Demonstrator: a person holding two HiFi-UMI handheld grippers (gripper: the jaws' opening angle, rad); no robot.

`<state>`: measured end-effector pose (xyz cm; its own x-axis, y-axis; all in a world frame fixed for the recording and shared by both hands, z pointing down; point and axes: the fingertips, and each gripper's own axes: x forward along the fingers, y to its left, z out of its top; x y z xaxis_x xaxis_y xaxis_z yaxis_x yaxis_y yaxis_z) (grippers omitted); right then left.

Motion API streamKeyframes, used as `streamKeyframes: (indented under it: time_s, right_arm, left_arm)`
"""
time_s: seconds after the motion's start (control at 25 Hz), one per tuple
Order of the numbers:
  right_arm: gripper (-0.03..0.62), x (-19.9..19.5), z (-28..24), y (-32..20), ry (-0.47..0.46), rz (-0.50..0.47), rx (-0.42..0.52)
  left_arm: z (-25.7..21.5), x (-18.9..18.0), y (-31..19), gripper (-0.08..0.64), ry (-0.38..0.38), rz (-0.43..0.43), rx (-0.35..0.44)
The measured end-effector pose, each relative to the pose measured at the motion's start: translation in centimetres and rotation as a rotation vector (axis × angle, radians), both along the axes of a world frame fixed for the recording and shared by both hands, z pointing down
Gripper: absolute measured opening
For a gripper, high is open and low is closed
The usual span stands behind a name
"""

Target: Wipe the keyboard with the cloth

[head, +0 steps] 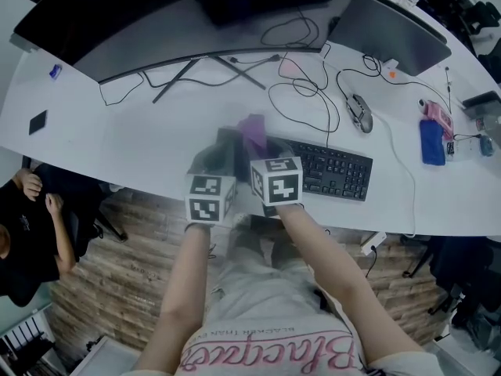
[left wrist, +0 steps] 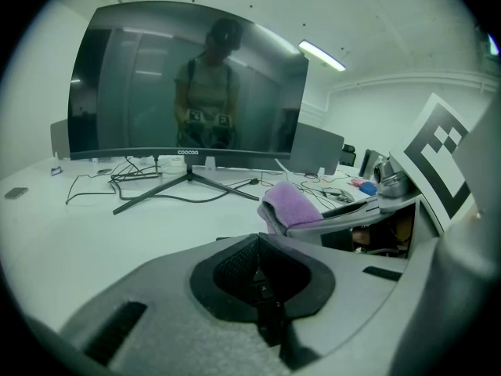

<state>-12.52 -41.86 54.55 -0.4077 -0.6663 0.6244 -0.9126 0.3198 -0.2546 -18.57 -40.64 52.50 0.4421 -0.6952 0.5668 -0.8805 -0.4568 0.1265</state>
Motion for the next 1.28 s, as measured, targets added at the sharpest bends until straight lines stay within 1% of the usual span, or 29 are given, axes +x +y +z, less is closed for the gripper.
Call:
streamKeyframes:
  time_s: [0.4,1.08,1.28]
  right_arm:
    - [0.097,3.6,0.1,0.8,0.000,0.019,0.000]
    - [0.097,10.4,0.1,2.4,0.006,0.042,0.002]
    - [0.097,12.5,0.1,3.1,0.013,0.051,0.003]
  left_arm:
    - [0.2,4.1,0.8,0.008,-0.003,0.034,-0.006]
    - [0.5,11.0,1.9,0.008,-0.003,0.059,0.001]
    - [0.9,13.2,2.6,0.008,-0.001,0.072,-0.013]
